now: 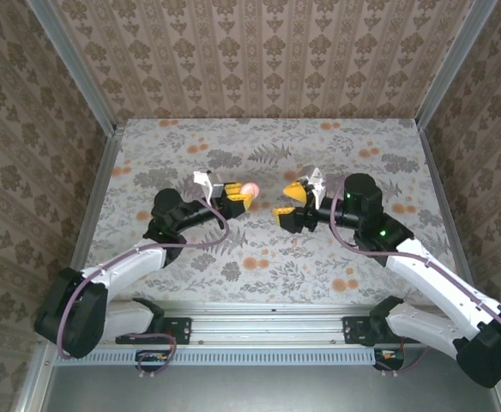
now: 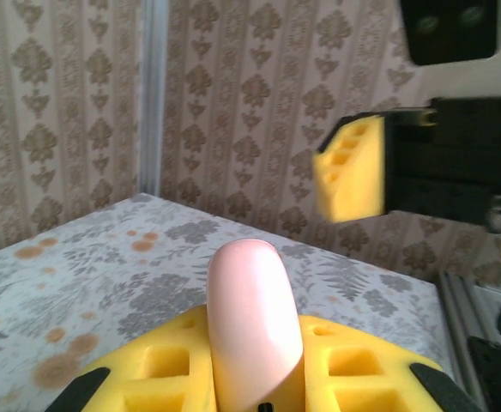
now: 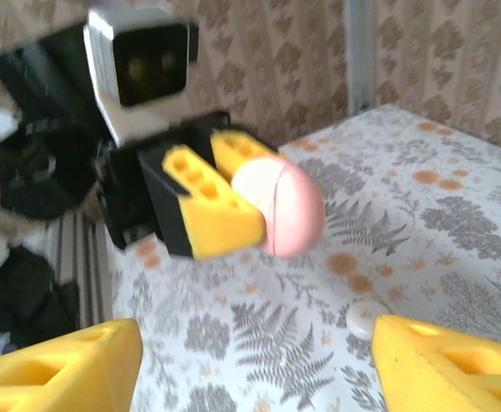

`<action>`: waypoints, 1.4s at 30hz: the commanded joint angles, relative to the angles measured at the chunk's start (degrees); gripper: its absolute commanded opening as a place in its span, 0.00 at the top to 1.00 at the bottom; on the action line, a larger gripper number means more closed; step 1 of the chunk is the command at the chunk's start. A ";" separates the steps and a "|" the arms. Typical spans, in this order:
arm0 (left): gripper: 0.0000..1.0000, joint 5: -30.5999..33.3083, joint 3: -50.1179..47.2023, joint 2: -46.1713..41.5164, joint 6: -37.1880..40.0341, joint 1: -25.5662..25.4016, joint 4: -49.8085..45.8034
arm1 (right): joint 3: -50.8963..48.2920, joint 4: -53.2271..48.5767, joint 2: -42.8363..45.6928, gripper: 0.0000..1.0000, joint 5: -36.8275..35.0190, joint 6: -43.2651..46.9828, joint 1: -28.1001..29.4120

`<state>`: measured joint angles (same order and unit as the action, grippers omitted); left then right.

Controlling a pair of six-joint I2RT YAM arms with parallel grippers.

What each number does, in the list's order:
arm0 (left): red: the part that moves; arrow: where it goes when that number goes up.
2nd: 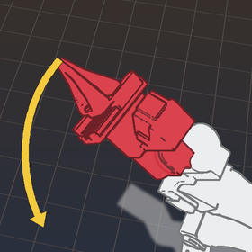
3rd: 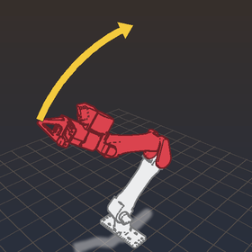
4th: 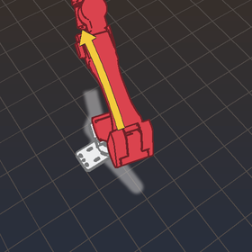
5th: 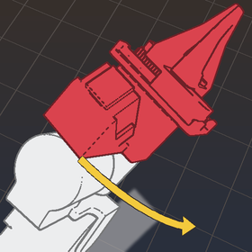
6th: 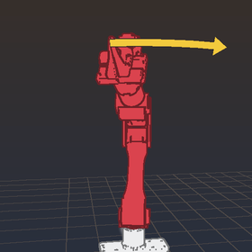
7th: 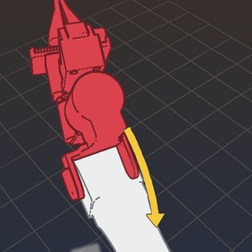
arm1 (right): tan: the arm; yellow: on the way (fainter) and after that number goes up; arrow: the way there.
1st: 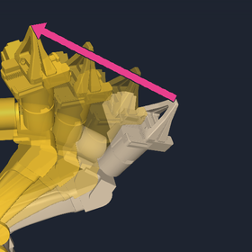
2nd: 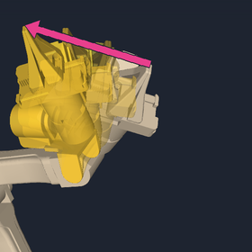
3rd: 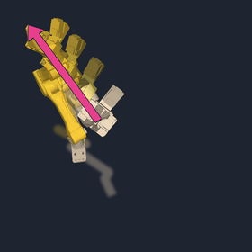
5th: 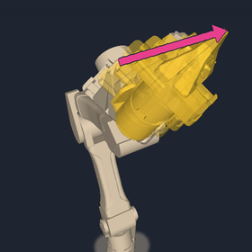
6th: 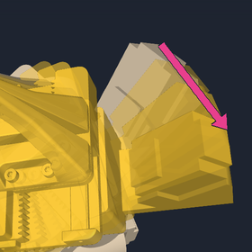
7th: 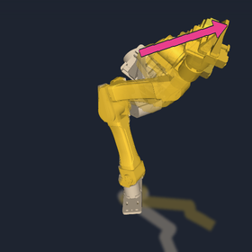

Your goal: Insert the wireless bluetooth earbuds into the charging case

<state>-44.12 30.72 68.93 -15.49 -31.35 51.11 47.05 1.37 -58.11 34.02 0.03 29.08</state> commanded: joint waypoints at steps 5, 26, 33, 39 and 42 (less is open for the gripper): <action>0.90 -9.02 2.18 -2.89 -0.07 0.42 0.08 | 7.48 -9.66 -6.95 0.33 16.34 14.75 -4.28; 0.90 -10.73 4.61 -3.54 3.36 -0.19 -2.81 | 18.52 -17.70 -19.78 0.48 28.06 28.77 -3.59; 0.90 -10.24 4.94 -3.45 4.00 -0.90 -3.44 | 21.92 -19.11 -21.26 0.49 30.62 29.89 -2.68; 0.90 -9.88 5.40 -3.45 4.74 -1.50 -4.35 | 23.82 -21.27 -23.67 0.54 31.36 32.04 -2.19; 0.90 -9.58 5.58 -3.45 4.94 -1.69 -4.70 | 24.56 -22.34 -24.08 0.58 31.87 32.87 -2.10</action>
<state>-53.34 34.20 66.61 -11.97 -32.62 46.44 69.65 -18.41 -81.65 62.92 30.44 26.70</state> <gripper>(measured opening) 0.207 0.427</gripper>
